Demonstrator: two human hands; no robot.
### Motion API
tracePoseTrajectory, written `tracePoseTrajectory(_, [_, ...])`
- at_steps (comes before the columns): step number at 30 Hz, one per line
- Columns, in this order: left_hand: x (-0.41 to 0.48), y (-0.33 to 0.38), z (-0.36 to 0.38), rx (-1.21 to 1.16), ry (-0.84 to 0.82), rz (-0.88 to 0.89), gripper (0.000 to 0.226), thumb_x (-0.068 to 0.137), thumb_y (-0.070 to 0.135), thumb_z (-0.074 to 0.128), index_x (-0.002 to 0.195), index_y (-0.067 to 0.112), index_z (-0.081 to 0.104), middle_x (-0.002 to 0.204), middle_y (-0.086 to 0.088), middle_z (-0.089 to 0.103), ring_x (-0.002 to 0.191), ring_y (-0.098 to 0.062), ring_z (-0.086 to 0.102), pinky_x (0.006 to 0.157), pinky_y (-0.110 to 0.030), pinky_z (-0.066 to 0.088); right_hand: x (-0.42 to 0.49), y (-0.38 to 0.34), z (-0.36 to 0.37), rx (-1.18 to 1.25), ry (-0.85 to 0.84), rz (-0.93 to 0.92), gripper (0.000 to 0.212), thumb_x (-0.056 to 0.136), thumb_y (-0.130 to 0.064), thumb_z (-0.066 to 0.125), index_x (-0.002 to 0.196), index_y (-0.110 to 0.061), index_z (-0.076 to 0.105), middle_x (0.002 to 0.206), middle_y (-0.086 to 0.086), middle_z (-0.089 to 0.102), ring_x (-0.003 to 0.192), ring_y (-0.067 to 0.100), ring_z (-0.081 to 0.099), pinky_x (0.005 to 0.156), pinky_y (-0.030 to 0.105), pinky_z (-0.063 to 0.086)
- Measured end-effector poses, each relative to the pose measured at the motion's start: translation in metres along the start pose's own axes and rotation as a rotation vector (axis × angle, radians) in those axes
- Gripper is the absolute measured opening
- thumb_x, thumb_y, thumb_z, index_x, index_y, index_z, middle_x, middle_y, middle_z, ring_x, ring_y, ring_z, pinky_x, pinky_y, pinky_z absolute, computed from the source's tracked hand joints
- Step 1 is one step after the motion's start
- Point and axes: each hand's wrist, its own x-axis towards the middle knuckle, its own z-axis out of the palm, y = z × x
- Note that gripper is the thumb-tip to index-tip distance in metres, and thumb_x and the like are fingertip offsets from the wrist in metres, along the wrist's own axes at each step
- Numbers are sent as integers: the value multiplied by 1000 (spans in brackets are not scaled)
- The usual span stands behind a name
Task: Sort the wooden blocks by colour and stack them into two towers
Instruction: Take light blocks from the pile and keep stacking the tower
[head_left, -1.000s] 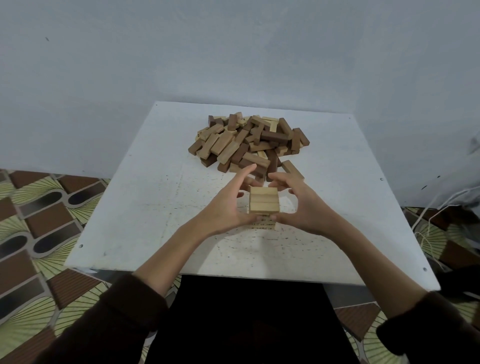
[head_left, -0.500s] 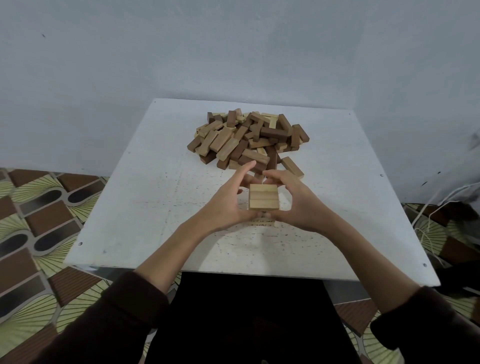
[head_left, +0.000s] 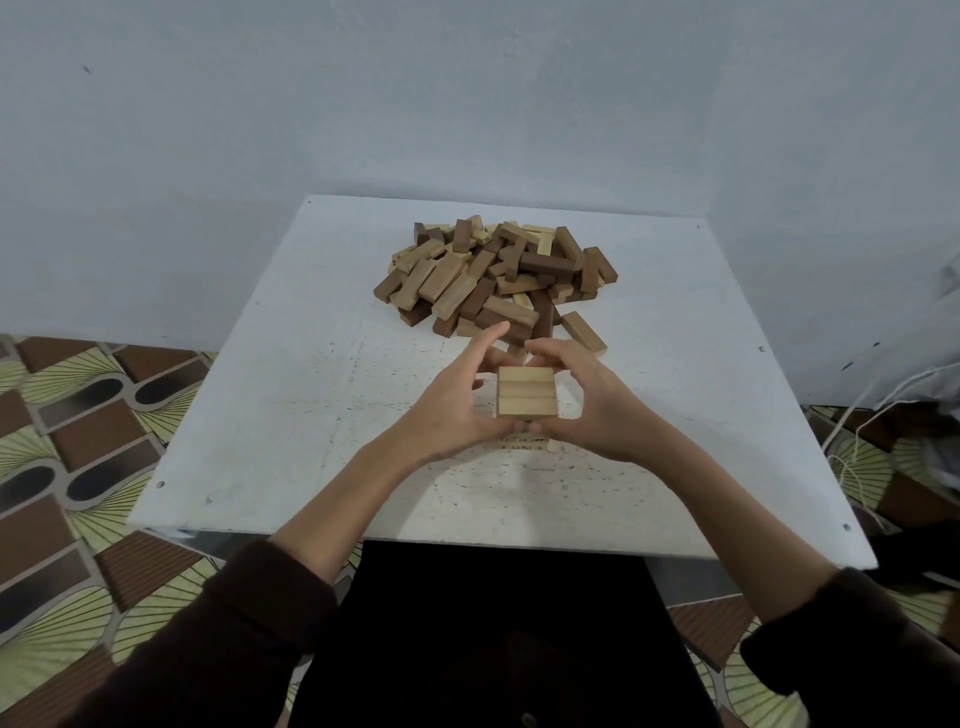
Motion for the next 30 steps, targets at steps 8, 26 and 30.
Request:
tracePoseTrajectory(8, [-15,-5,21,-149,7,-63,113,73,32,78,151,20,-3,154,9,5,133,13,16,91,6,21,-18,2,22,251,95,132,97,68,-51,66,147,-19,19,145,-6,24,134,8,25,105,17,24])
tracePoseTrajectory(26, [-21,-21,51,-256,72,-44,112,78,31,71,146,43,-17,155,5,13,142,-15,25,111,-42,34,-28,9,63,159,300,61,79,89,-51,35,152,-15,4,158,-2,8,144,11,8,116,50,17])
tracePoseTrajectory(30, [-20,-23,52,-228,86,-35,111,75,40,71,144,50,-15,154,1,20,138,-29,33,108,-55,34,-27,8,64,169,299,67,78,89,-51,33,152,-16,3,158,-4,8,143,9,8,117,47,16])
